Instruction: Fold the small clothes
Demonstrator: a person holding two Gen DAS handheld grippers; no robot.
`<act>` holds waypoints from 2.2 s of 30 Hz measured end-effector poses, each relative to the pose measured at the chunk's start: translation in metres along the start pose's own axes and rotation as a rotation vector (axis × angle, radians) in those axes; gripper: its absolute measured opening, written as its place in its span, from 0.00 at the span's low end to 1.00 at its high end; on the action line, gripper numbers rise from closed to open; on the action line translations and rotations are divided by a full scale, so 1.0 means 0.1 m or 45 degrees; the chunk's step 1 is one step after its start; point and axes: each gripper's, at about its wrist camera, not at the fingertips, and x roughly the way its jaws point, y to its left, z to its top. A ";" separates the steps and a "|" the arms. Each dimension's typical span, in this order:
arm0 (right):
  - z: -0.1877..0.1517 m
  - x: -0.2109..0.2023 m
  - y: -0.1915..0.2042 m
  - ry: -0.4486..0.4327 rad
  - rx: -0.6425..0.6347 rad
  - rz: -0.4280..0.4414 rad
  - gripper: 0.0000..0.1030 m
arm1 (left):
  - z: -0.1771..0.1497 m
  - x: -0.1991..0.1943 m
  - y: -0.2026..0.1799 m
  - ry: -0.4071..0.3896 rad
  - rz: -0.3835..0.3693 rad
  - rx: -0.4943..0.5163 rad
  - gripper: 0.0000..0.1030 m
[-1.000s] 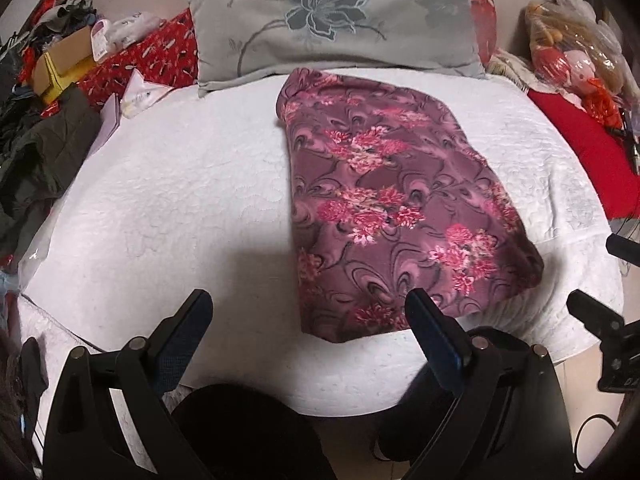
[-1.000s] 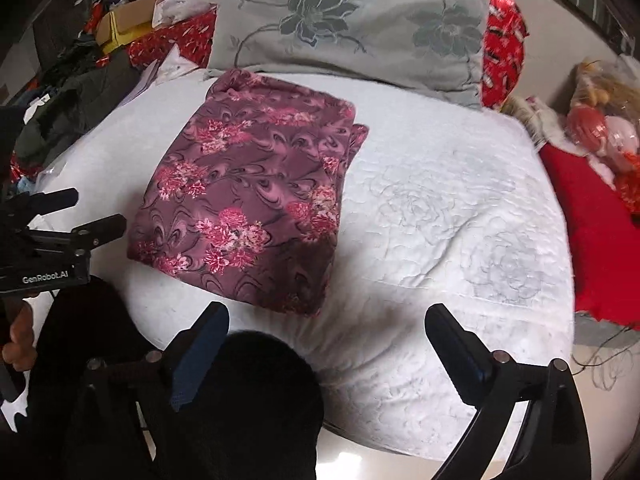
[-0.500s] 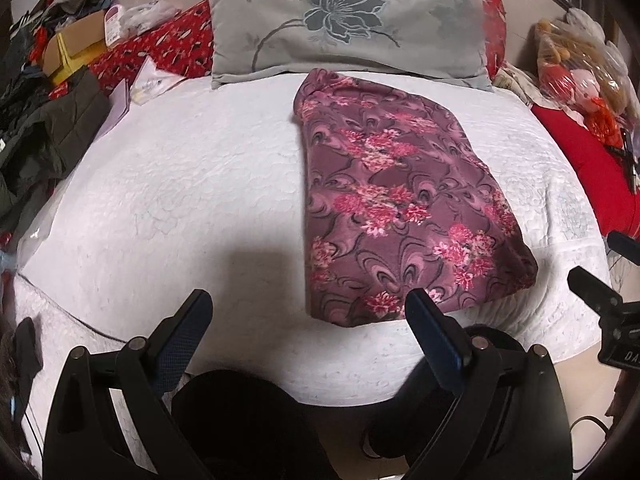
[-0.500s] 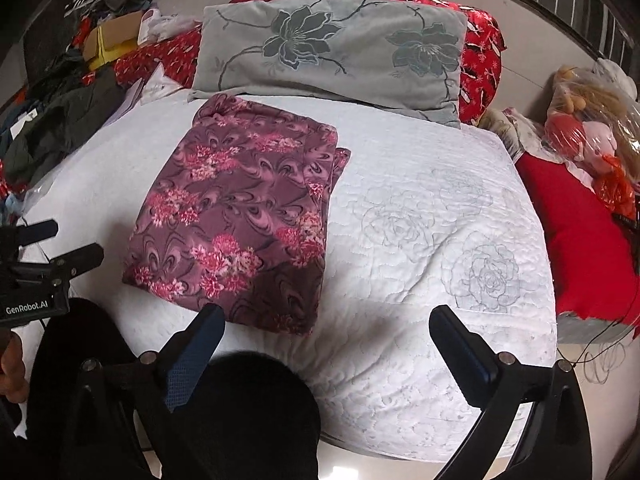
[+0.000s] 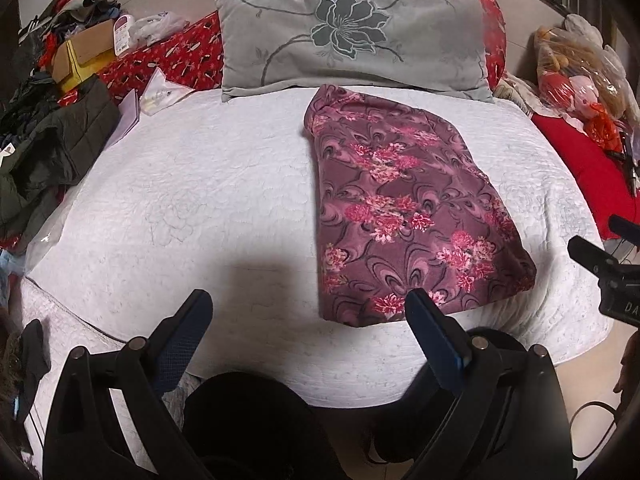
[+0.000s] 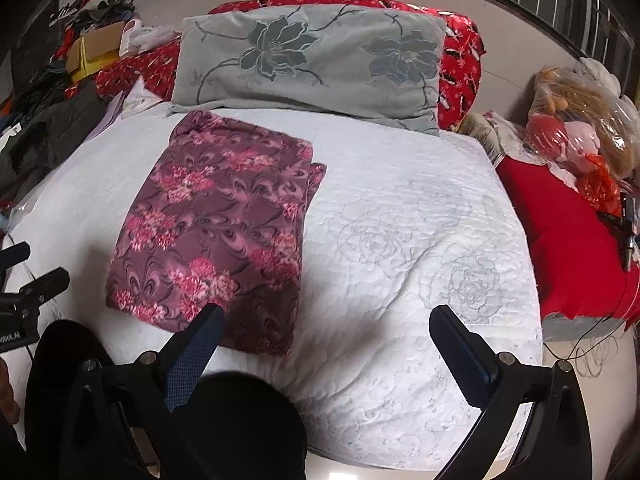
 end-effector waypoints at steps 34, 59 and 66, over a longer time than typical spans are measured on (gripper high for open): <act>0.69 1.73 -0.27 0.287 0.453 0.563 0.79 | 0.88 1.54 0.26 0.426 -0.276 -0.384 0.95; 0.94 1.55 -0.18 0.159 0.548 0.867 0.26 | 1.04 1.45 0.50 0.396 -0.602 -0.518 0.21; 0.99 1.62 0.11 0.198 0.503 0.893 0.26 | 1.01 1.48 0.73 0.402 -0.513 -0.526 0.22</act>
